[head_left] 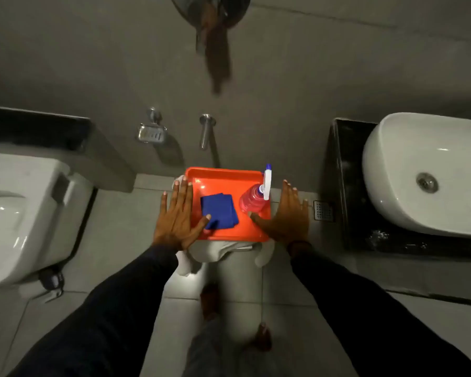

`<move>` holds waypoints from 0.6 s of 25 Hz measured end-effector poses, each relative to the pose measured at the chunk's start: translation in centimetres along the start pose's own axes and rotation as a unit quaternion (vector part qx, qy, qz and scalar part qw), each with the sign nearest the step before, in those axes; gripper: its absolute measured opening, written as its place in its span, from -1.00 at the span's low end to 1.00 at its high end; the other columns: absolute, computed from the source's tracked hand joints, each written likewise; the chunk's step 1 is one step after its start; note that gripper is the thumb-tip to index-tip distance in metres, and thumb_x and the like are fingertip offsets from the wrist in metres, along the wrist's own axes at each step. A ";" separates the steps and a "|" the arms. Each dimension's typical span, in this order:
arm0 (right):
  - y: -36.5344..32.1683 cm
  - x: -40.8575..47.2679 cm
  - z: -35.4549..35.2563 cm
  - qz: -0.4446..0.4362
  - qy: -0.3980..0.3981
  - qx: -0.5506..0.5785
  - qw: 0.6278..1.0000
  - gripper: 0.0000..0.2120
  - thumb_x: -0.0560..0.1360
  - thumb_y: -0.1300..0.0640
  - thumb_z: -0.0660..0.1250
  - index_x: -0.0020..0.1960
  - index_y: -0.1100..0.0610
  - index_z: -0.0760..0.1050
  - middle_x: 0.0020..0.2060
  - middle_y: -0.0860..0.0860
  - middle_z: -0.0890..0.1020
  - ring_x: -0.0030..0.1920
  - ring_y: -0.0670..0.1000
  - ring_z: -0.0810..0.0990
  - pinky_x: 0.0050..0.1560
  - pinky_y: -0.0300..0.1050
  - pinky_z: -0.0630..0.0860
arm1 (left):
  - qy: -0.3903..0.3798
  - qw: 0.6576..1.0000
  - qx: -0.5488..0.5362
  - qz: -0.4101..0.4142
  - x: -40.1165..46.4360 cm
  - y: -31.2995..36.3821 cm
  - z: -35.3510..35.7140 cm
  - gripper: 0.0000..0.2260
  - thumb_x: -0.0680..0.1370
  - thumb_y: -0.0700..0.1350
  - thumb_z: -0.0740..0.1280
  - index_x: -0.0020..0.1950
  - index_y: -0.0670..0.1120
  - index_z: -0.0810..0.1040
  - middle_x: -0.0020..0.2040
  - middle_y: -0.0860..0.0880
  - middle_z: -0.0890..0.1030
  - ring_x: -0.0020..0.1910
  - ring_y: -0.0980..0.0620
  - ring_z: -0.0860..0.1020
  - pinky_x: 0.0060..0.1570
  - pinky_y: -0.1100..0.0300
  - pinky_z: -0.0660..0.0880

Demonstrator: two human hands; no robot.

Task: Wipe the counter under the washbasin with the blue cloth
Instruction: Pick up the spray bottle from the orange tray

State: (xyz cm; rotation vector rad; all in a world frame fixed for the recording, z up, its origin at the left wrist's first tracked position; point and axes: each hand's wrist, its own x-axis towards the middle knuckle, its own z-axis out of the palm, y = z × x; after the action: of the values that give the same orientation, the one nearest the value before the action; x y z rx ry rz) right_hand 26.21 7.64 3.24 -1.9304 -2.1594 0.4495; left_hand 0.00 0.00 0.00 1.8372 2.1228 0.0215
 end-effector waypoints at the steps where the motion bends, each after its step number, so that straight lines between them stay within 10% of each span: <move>1: 0.3 1.1 1.4 0.027 -0.005 0.051 0.998 0.09 0.28 -0.34 0.49 0.60 0.14 0.15 0.54 0.14 0.33 0.53 0.18 0.34 0.48 0.28 0.30 | -0.012 1.000 -0.003 -0.011 0.5 -0.3 1.4 -0.07 0.51 0.43 -0.16 0.67 -0.17 -0.23 0.70 -0.14 -0.23 0.69 -0.15 -0.17 0.65 -0.23 -0.11; 7: 0.4 6.2 6.3 0.061 0.036 0.319 0.945 -0.26 0.40 -0.11 0.52 0.48 0.04 0.34 0.33 0.02 0.56 0.32 0.03 0.56 0.33 0.08 0.51 | -0.011 0.999 -0.032 -0.038 1.5 -0.7 8.8 -0.10 0.57 0.42 -0.03 0.67 -0.12 -0.28 0.70 -0.12 -0.23 0.69 -0.14 -0.17 0.64 -0.21 -0.10; 15: 1.0 7.9 10.1 0.010 0.089 0.345 0.935 -0.60 0.52 0.07 0.42 0.32 0.13 0.48 -0.09 -0.07 0.66 -0.08 -0.21 0.61 0.05 -0.50 0.44 | 0.011 0.997 -0.053 -0.046 0.5 -0.8 12.9 -0.02 0.57 0.40 0.16 0.67 -0.17 -0.23 0.70 -0.15 -0.20 0.70 -0.16 -0.16 0.65 -0.19 -0.03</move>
State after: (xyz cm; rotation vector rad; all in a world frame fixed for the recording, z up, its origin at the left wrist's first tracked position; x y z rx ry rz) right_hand 22.64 14.66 -6.88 -1.5181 -1.5687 0.8598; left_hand 2.48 -2.24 -12.54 1.6848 2.1754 0.1304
